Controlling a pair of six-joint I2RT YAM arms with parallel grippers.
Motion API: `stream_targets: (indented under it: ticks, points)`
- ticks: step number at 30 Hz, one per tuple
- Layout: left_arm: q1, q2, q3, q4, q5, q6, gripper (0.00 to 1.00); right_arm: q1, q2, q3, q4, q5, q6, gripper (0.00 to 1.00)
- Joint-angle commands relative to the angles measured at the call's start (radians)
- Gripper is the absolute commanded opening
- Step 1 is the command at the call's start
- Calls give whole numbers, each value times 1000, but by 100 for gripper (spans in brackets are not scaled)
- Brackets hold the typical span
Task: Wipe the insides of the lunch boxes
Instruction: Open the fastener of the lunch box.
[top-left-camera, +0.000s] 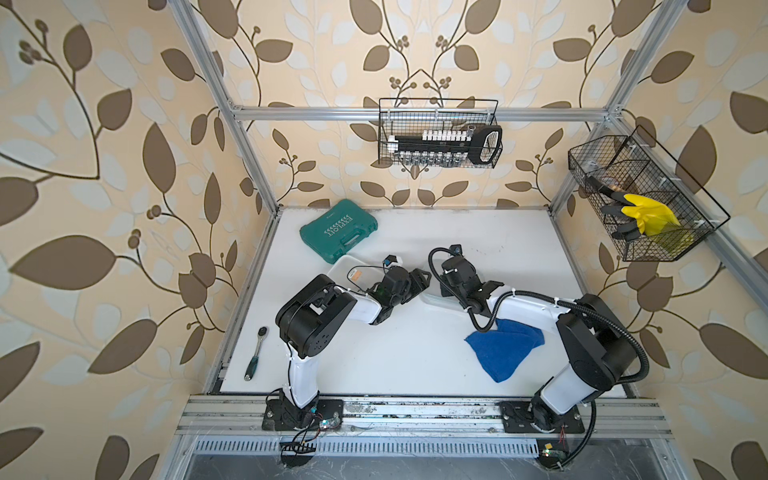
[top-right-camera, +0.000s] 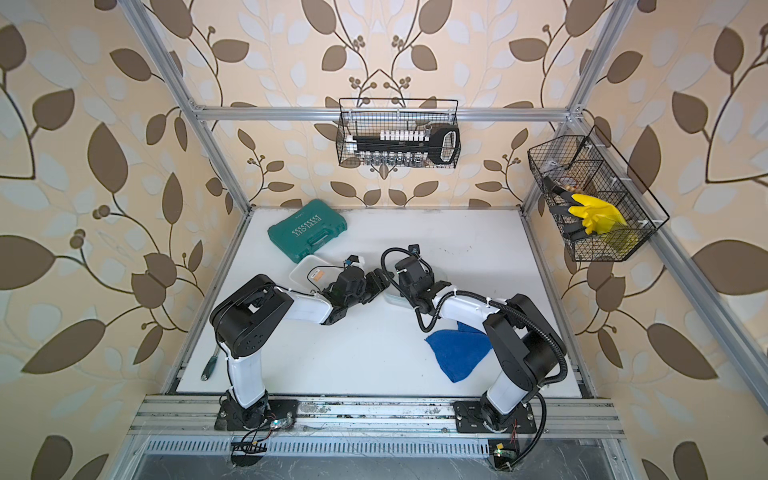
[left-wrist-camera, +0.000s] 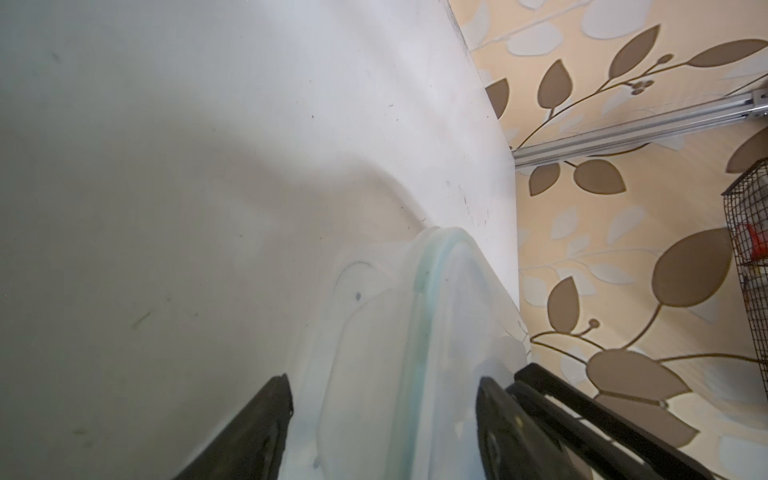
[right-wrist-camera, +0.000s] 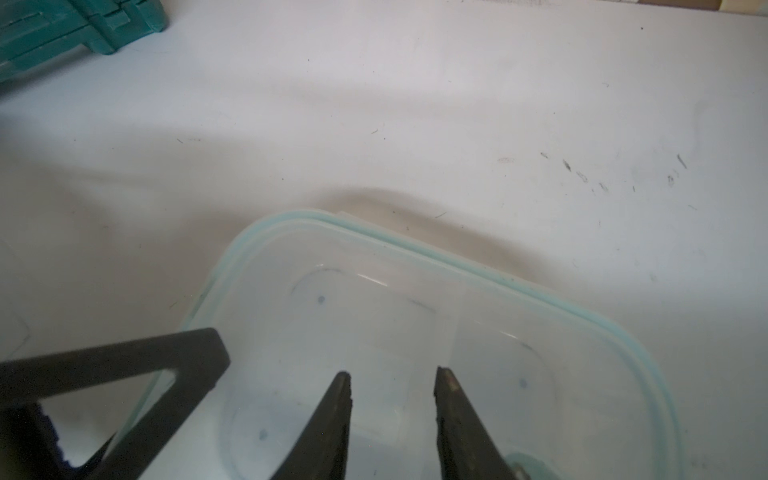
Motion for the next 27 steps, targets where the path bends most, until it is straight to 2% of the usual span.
stream_targets:
  ticks: [1,11,15,20,25,27]
  points:
    - [-12,3,-11,101,-29,-46,67,7,30,-50,-114,23,32,33]
    - [-55,23,-34,153,-126,-148,56,27,58,-64,-177,32,121,26]
    - [-88,28,-42,177,-192,-167,56,40,74,-73,-188,37,150,23]
    - [-93,49,-41,231,-207,-180,54,51,88,-84,-191,29,171,23]
    - [-93,62,-36,249,-196,-152,48,53,93,-110,-172,-5,189,23]
    - [-92,57,-39,248,-195,-126,39,53,98,-115,-172,-14,192,23]
